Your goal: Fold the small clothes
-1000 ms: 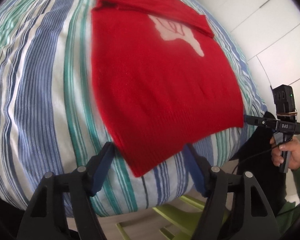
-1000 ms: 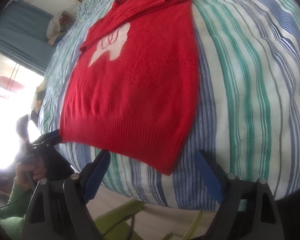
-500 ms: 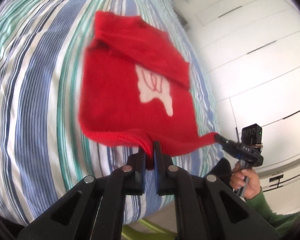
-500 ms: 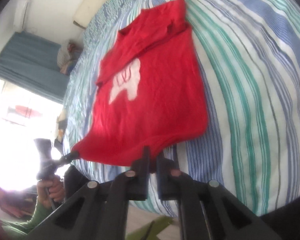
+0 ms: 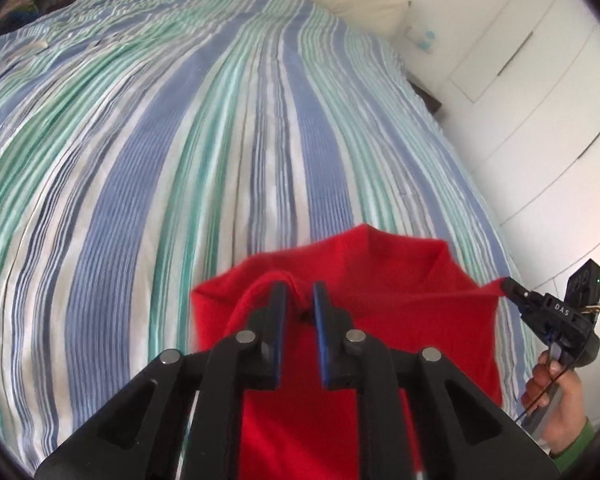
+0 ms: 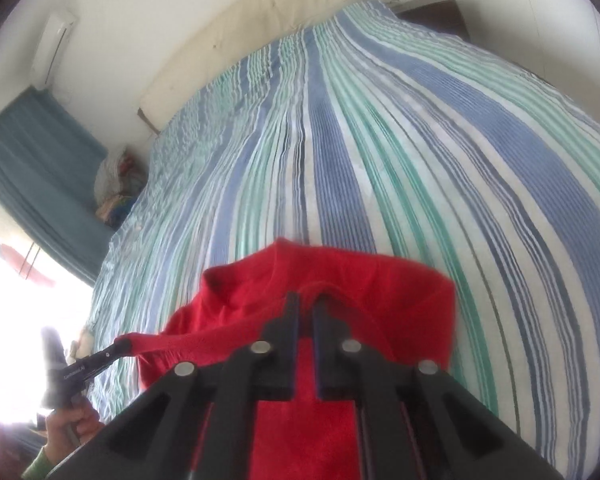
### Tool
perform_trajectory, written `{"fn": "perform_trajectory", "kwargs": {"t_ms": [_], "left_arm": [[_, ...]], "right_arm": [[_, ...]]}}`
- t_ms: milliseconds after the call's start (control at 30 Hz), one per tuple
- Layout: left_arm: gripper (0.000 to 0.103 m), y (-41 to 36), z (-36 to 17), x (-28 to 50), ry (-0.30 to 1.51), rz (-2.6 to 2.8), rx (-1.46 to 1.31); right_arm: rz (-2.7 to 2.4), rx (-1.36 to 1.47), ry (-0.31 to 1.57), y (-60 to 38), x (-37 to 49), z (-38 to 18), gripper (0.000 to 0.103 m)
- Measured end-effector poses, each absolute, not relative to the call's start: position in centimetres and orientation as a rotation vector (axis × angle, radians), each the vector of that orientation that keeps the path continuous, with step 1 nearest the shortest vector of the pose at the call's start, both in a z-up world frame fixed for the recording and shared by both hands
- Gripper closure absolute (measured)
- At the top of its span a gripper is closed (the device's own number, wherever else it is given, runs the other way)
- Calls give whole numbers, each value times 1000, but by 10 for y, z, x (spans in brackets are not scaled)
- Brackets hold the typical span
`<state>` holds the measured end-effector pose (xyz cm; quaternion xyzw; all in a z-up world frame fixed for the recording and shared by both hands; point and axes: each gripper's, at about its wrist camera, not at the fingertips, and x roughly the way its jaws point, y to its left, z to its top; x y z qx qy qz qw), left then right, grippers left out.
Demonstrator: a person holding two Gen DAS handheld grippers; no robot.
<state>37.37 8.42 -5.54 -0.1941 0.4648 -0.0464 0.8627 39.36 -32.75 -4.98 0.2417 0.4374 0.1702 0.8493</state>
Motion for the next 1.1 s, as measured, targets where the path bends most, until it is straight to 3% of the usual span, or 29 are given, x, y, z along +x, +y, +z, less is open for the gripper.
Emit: {"fn": "perform_trajectory", "kwargs": {"t_ms": [33,67,133,167,267,367,433,500,567,633,667,733,767,800,867,1100], "left_arm": [[58,89,-61,384,1005,-56,-418],[49,94,-65,386,1007,-28,-441],[49,110,-62,379,976,-6,-491],[49,116,-59,372,959,-15,-507],[46,112,-47,343,908,-86,-471],[27,84,-50,316,923,-273,-435],[21,68,-70,301,975,-317,-382],[22,66,-100,296,1062,-230,-304],[30,79,-119,289,1129,-144,-317],[32,92,-103,267,1077,-126,-381],[27,93,-91,254,1050,-114,-377],[14,86,-68,225,998,-109,-321],[11,79,-58,211,973,-101,-275],[9,69,-50,197,958,-89,-219],[8,50,-43,174,944,-56,-99],[8,18,-45,139,920,14,59]], "right_arm": [[346,542,926,-329,405,-58,95],[311,567,933,-331,414,-66,86],[258,640,925,-339,425,-75,62],[252,672,912,-343,424,-75,58],[309,653,866,-349,408,-61,58],[439,477,874,-328,383,-43,58],[565,376,907,-307,358,-44,55],[642,291,959,-293,330,-59,51],[593,196,1023,-295,310,-86,51],[447,134,1089,-317,298,-111,55],[426,171,1078,-329,289,-111,62],[405,212,1024,-341,266,-94,60],[416,202,994,-341,252,-84,58],[437,189,971,-339,239,-77,49],[458,155,940,-332,214,-70,40],[435,123,978,-319,160,-89,40]]}}
